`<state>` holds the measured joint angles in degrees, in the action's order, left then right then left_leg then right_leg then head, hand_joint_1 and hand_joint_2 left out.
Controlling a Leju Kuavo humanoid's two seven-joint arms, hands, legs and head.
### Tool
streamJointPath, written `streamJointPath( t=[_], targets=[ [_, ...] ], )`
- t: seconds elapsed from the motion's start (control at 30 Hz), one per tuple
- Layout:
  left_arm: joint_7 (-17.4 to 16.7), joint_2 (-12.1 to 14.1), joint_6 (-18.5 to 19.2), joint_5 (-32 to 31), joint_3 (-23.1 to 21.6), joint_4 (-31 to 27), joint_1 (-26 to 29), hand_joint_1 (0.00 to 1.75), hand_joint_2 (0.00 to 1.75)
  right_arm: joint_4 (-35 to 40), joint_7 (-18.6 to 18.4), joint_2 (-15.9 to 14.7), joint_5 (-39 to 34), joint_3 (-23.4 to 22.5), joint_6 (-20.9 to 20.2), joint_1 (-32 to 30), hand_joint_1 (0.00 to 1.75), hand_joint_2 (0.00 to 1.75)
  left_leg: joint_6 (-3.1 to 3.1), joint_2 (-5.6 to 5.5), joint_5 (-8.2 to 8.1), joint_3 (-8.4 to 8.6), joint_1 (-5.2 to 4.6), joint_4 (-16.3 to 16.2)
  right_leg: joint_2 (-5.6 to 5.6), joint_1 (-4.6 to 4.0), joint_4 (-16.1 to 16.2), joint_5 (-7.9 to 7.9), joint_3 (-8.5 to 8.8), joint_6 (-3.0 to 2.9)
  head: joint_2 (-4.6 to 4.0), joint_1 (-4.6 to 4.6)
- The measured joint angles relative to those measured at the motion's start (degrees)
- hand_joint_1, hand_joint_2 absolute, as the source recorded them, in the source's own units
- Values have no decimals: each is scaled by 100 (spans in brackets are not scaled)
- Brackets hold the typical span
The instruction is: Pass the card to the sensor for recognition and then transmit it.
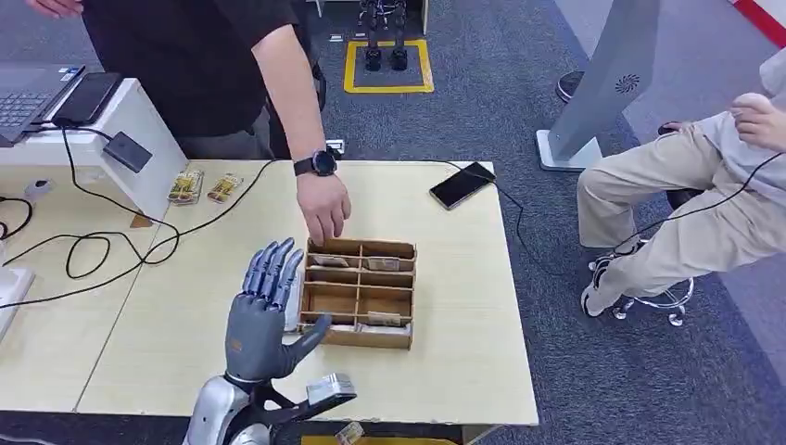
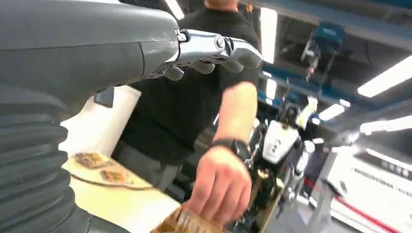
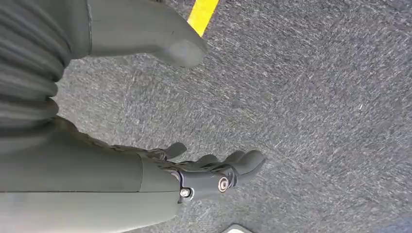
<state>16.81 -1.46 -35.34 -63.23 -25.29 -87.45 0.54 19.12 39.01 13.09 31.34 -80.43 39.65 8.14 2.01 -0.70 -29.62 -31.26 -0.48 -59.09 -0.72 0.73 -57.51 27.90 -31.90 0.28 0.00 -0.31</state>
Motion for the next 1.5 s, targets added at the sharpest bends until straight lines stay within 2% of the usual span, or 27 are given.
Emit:
streamJointPath(
  t=[0.13, 0.3, 0.53, 0.9, 1.2, 1.4, 1.5],
  targets=[
    [0, 13, 11, -2, -40, 105, 17, 0, 175, 0, 2, -2, -7, 11, 0, -2, 0, 175, 0, 0, 0, 0, 0, 0, 0, 0, 0, 0, 0, 0, 0, 0],
    [-77, 57, 385, -162, -101, 225, 17, 0, 175, 0, -4, -2, -77, 74, 0, -16, 0, 175, 0, 0, 0, 0, 0, 0, 0, 0, 0, 0, 0, 0, 0, 0],
    [-520, 114, 590, -868, -241, 593, -21, 0, 175, 0, -46, -6, -138, 225, 0, -30, 0, 175, 0, 1, 0, 0, 0, 0, -2, 0, 0, 0, -1, 0, 0, 0],
    [-634, 120, 597, -1028, -311, 879, -90, 0, 175, 0, -68, -7, -144, 297, 0, -43, 0, 175, 0, 1, 0, 0, 0, 0, -1, 0, 0, 0, -1, 0, 0, 0],
    [-1093, 105, 562, -1576, -357, 1172, -250, 0, 175, 0, -96, -7, -175, 428, 2, -53, 0, 175, 0, 1, 0, 0, 0, 0, -2, 0, 0, 0, -1, 0, 0, 0],
    [-1538, -28, 210, -2008, -357, 1403, -316, 0, 175, 0, -133, -7, -114, 439, 2, -54, 0, 175, 0, 1, 0, 0, 0, 0, -1, 0, 0, 0, -1, 0, 0, 0],
    [-1670, -70, 181, -2098, -357, 1480, -354, 0, 175, 0, -133, -7, -92, 439, 2, -54, 0, 175, 0, 1, 0, 0, 0, 0, -1, 0, 0, 0, -1, 0, 0, 0]
  ],
)
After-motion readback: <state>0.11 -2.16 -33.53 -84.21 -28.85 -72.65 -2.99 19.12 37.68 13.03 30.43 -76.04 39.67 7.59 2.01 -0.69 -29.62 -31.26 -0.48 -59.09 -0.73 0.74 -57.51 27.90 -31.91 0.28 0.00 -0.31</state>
